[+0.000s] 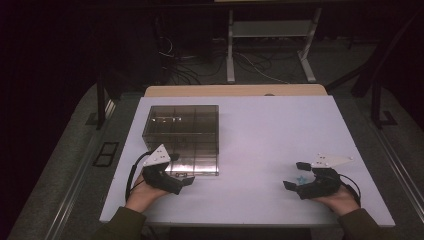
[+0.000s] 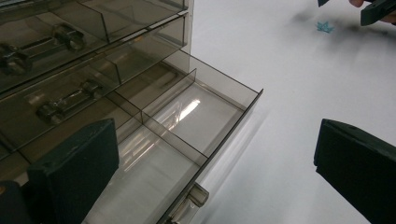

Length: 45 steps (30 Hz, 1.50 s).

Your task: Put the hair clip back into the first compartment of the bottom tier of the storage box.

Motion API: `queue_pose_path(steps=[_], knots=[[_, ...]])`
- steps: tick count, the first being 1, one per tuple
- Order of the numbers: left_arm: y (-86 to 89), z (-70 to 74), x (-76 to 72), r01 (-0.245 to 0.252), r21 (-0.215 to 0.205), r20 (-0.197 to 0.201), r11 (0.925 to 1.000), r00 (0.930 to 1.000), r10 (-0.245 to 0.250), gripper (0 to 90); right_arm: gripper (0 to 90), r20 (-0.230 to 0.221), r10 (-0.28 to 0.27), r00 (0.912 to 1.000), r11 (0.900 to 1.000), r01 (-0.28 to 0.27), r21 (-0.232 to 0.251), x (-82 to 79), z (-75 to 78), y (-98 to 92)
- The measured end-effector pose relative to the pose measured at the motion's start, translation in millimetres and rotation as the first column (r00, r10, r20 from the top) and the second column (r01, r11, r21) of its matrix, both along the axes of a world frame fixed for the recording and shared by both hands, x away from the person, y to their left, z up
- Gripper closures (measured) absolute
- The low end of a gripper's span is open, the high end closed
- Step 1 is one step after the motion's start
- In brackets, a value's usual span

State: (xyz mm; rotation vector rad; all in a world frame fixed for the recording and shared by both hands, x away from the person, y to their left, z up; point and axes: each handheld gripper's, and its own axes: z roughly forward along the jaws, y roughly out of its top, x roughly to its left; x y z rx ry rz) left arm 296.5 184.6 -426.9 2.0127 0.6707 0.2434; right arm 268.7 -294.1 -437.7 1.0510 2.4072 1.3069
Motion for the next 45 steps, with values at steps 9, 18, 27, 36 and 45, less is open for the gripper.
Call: queue_pose_path(steps=[9,18,27,36,45], knots=[[-0.4,-1.0,-1.2,0.005,-0.001,0.001,1.0,1.0,-0.005,0.0,10.6,-0.012,-0.009,0.9999,1.0,0.009,-0.002,0.9,1.8,-2.8],[2.2,-0.7,-2.2,0.007,-0.011,0.002,0.9999,1.0,-0.007,0.0,10.7,-0.034,-0.008,0.9994,0.999,0.006,-0.042,3.3,7.5,-1.9],[0.2,-0.6,-2.6,0.009,-0.014,0.001,0.9999,1.0,-0.009,0.0,10.7,-0.036,-0.027,0.999,0.999,0.025,-0.043,1.8,8.0,-10.3],[-0.7,-1.6,-5.3,0.01,-0.008,0.001,0.9999,0.9999,-0.01,0.0,15.9,-0.03,-0.037,0.9989,0.999,0.036,-0.021,2.9,9.5,-20.2],[1.0,-2.5,-5.1,0.003,-0.019,-0.004,0.9998,1.0,-0.003,0.0,21.0,-0.036,-0.057,0.9977,0.998,0.056,-0.008,4.6,10.9,-27.3]])
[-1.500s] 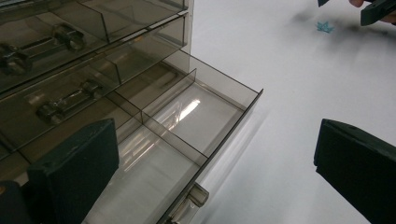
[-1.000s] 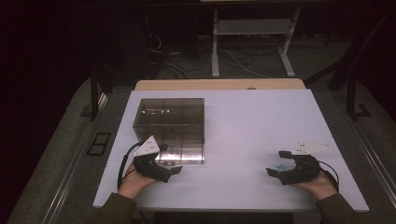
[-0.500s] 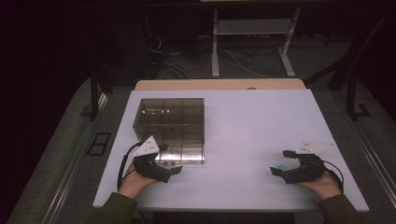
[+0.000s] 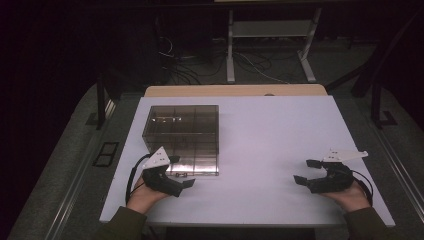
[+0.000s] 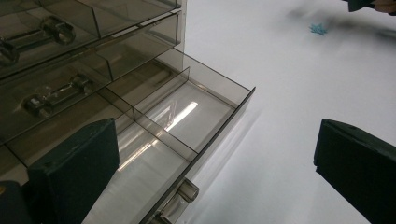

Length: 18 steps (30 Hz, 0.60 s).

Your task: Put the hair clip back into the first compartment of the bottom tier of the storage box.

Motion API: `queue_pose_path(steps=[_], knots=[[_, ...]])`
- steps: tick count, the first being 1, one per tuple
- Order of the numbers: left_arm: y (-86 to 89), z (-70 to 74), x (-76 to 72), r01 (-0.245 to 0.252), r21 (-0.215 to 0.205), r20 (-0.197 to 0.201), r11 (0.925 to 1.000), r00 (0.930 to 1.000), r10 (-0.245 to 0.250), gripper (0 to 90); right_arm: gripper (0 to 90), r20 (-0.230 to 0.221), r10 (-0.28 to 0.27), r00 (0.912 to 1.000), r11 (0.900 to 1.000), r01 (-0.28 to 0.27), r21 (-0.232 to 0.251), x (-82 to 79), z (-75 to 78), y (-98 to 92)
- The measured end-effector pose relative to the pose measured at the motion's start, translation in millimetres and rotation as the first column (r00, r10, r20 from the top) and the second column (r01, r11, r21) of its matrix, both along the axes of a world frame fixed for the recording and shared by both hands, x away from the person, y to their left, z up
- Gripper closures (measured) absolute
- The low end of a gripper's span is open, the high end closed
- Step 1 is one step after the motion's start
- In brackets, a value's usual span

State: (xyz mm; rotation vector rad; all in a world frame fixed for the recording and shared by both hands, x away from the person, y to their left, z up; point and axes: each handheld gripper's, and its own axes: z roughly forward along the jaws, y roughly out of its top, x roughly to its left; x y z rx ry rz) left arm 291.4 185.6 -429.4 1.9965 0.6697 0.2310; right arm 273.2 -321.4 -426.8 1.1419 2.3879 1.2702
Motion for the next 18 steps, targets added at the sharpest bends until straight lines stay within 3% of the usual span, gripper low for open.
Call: queue_pose_path(steps=[18], knots=[[0.4,-0.7,1.5,-0.006,-0.004,-0.01,1.0,0.9999,0.006,0.0,41.4,-0.029,-0.029,0.9992,1.0,0.029,0.001,2.2,-1.6,-17.9]])
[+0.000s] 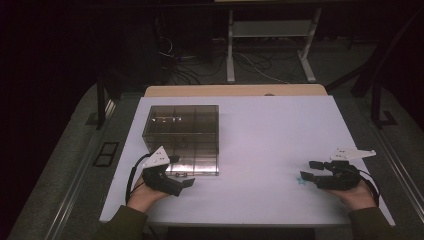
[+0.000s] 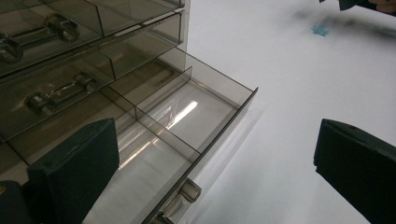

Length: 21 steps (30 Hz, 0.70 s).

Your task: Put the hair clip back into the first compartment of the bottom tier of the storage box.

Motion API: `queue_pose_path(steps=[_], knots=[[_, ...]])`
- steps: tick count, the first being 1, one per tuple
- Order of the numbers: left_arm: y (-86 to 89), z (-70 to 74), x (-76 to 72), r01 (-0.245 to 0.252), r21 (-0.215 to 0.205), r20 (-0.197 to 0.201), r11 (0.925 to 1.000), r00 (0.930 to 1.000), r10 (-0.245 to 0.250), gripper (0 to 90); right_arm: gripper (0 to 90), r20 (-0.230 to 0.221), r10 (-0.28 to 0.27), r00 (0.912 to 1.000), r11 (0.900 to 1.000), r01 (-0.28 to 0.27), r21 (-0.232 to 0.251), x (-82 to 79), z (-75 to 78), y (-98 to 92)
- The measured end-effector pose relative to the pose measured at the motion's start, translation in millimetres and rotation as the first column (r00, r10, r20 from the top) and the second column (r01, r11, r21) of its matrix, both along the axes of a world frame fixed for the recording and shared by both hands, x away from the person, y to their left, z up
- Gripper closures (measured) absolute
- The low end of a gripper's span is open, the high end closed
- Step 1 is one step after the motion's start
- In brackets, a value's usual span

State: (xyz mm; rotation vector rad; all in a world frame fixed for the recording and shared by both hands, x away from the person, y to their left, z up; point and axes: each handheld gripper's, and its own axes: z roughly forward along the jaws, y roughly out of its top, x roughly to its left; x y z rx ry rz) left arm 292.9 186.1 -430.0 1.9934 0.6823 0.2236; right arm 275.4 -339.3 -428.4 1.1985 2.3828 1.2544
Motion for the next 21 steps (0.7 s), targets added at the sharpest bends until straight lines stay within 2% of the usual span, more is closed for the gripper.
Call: queue_pose_path(steps=[7,21], knots=[[-0.4,-0.7,-0.3,0.002,0.011,-0.003,0.9999,1.0,-0.002,0.0,52.4,-0.031,-0.007,0.9995,1.0,0.007,-0.007,2.5,-3.3,-4.8],[-0.1,-1.1,-0.5,0.003,0.017,-0.003,0.9998,1.0,-0.003,0.0,72.7,-0.096,0.036,0.9948,0.998,-0.04,-0.046,6.9,-11.8,-2.2]])
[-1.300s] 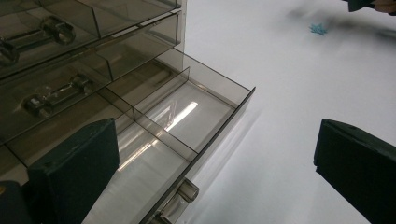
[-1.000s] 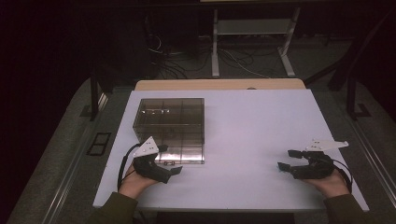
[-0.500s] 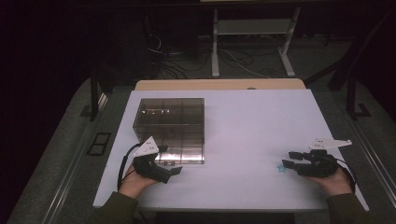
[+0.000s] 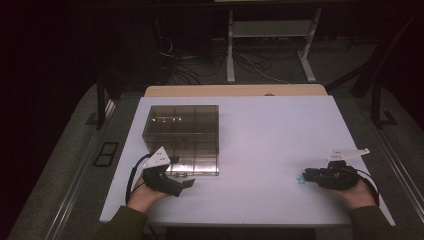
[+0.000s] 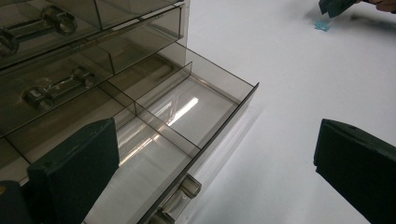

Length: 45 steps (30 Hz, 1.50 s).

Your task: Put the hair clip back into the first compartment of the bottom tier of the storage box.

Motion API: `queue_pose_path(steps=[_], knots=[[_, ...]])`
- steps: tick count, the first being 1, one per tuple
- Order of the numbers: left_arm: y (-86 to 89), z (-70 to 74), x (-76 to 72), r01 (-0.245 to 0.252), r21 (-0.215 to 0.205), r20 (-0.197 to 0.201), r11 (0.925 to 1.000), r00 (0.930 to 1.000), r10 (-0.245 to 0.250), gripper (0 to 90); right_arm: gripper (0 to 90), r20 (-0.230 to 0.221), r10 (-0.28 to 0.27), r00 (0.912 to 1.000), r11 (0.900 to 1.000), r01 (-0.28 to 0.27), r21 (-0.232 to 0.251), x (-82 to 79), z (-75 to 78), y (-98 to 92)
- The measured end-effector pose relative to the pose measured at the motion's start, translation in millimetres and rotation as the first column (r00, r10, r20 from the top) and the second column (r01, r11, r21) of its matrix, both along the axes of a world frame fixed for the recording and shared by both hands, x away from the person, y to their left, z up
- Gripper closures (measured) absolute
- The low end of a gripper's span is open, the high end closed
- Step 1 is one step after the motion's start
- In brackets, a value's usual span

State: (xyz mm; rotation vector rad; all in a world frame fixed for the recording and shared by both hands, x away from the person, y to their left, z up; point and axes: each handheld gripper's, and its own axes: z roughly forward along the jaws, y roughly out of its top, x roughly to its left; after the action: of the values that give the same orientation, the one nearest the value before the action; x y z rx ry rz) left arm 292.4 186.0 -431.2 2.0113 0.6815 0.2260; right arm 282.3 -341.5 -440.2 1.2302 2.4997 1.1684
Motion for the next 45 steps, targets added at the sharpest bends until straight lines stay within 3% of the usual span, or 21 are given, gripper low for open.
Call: queue_pose_path(steps=[23,32,45], knots=[[-0.9,-0.8,-1.1,0.0,0.008,-0.004,1.0,1.0,0.0,0.0,83.5,-0.028,0.027,0.9993,0.997,-0.029,-0.075,2.4,-6.7,8.6],[-0.9,-1.0,-0.9,0.004,0.014,-0.003,0.9999,1.0,-0.004,0.0,86.2,-0.026,0.031,0.9992,0.996,-0.033,-0.078,2.2,-6.0,8.7],[-1.1,-1.4,-0.8,0.007,0.014,-0.004,0.9999,1.0,-0.007,0.0,88.3,-0.011,0.028,0.9996,0.999,-0.028,-0.043,0.4,-0.8,7.5]])
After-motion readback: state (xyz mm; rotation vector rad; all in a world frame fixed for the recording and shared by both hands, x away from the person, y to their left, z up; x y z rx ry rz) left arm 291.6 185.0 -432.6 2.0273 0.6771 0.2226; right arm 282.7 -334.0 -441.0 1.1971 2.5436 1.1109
